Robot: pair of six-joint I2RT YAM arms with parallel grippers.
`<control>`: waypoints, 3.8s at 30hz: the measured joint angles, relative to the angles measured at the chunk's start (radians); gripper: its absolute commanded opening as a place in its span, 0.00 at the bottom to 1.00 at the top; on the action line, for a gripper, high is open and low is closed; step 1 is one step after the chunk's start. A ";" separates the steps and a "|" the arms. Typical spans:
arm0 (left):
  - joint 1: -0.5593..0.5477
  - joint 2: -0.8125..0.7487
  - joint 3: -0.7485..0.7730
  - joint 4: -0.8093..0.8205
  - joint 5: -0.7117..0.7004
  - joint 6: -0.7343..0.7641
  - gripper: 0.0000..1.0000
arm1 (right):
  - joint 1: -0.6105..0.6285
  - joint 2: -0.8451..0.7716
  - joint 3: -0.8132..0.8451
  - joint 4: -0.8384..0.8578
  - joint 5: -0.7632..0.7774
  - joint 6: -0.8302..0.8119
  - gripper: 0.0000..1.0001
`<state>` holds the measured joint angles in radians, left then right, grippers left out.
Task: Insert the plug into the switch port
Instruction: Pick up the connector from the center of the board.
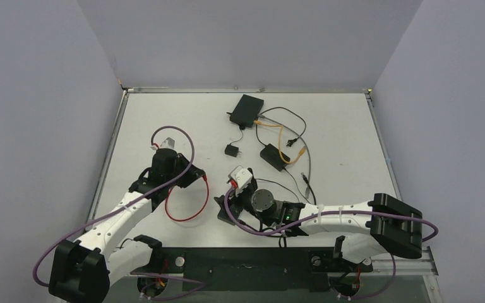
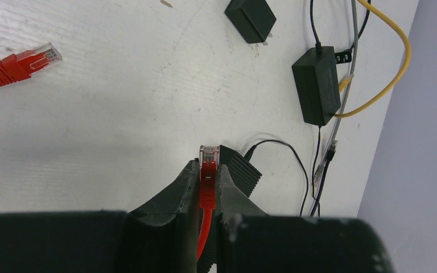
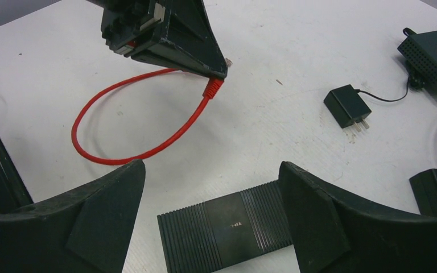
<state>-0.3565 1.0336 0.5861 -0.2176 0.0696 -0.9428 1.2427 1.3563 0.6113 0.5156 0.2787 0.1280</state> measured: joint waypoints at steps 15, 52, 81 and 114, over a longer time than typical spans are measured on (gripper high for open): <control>-0.101 -0.082 -0.034 -0.005 0.045 -0.073 0.00 | 0.002 0.196 0.079 0.086 0.000 0.059 0.68; -0.132 -0.255 -0.186 0.138 0.095 -0.109 0.30 | -0.019 0.239 0.067 0.142 -0.029 0.150 0.00; -0.132 -0.299 -0.064 0.041 0.589 0.253 0.42 | -0.134 -0.293 -0.203 -0.077 -0.601 0.017 0.00; -0.134 -0.409 -0.061 -0.028 0.820 0.271 0.40 | -0.275 -0.252 -0.099 -0.073 -1.138 0.226 0.00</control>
<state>-0.4904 0.6243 0.5247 -0.2455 0.8894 -0.6720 0.9676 1.1046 0.5121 0.4423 -0.8597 0.3542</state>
